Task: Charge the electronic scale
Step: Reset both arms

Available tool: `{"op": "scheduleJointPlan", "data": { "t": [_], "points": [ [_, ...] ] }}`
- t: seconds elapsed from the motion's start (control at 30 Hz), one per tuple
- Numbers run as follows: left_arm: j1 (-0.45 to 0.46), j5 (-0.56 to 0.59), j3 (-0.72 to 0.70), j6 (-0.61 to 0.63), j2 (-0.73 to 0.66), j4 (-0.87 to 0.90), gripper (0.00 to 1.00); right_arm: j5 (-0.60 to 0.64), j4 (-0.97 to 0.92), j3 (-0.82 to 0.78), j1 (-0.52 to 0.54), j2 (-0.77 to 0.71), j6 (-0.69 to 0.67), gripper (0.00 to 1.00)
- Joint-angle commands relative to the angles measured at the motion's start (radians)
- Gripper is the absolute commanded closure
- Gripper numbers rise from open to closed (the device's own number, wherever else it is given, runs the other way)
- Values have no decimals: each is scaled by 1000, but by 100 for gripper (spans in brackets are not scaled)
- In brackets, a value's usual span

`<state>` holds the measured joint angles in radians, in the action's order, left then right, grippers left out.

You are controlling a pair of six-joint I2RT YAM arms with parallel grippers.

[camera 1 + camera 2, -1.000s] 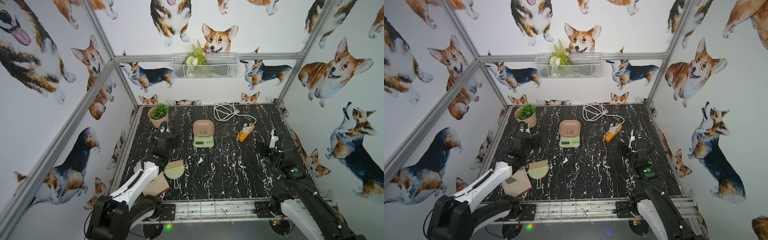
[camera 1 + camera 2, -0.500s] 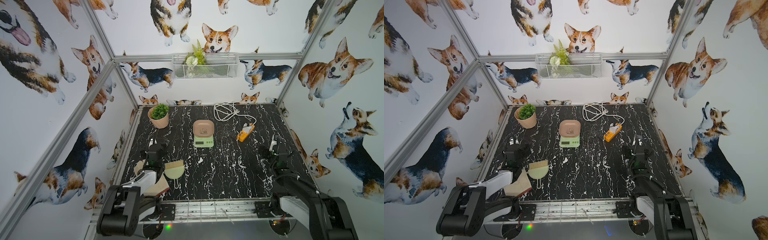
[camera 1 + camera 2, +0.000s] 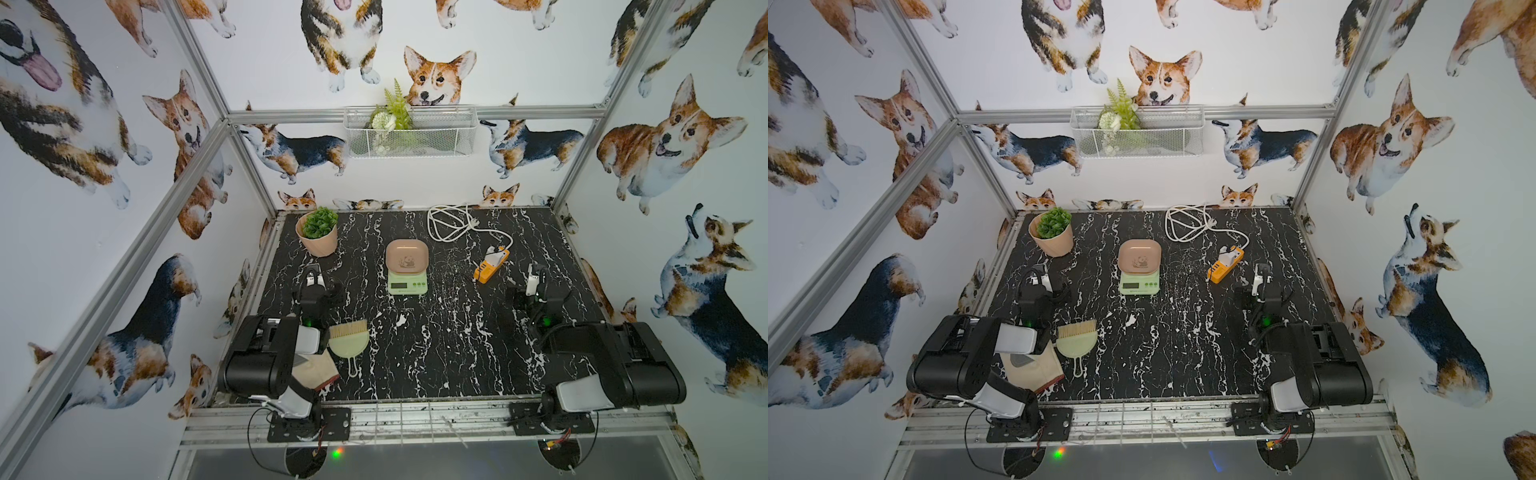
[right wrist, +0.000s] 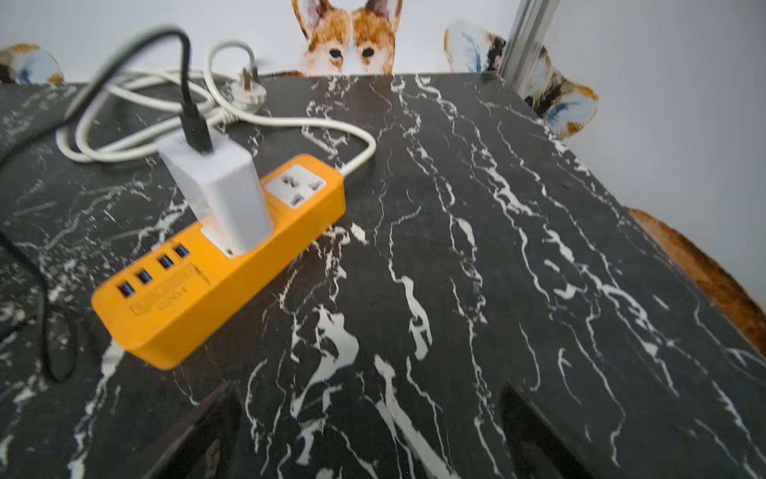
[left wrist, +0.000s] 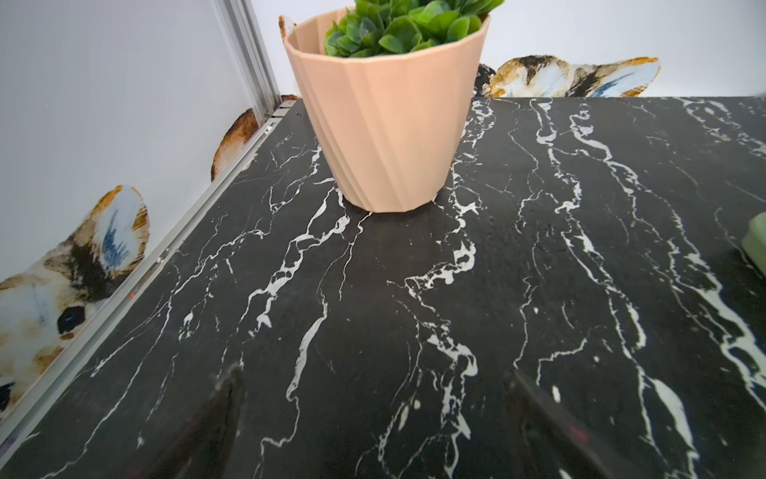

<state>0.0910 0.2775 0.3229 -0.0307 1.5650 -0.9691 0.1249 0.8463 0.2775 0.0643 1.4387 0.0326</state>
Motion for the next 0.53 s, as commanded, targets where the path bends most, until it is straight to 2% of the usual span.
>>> {"op": "scheduleJointPlan", "data": {
  "t": [0.0, 0.07, 0.13, 0.23, 0.5],
  "points": [
    [1, -27, 49, 23, 2, 28, 0, 59, 31, 25, -6, 17, 23, 0],
    [2, -16, 53, 31, 8, 24, 0, 61, -33, 45, -7, -3, 36, 0],
    [4, -16, 52, 28, 5, 25, 0, 65, 51, 25, -8, 23, 27, 0],
    [5, -14, 51, 29, 7, 22, 0, 65, -8, 37, -8, 2, 33, 0],
    [7, -14, 51, 30, 6, 23, 0, 65, 17, 35, -8, 13, 30, 0]
  ]
}}
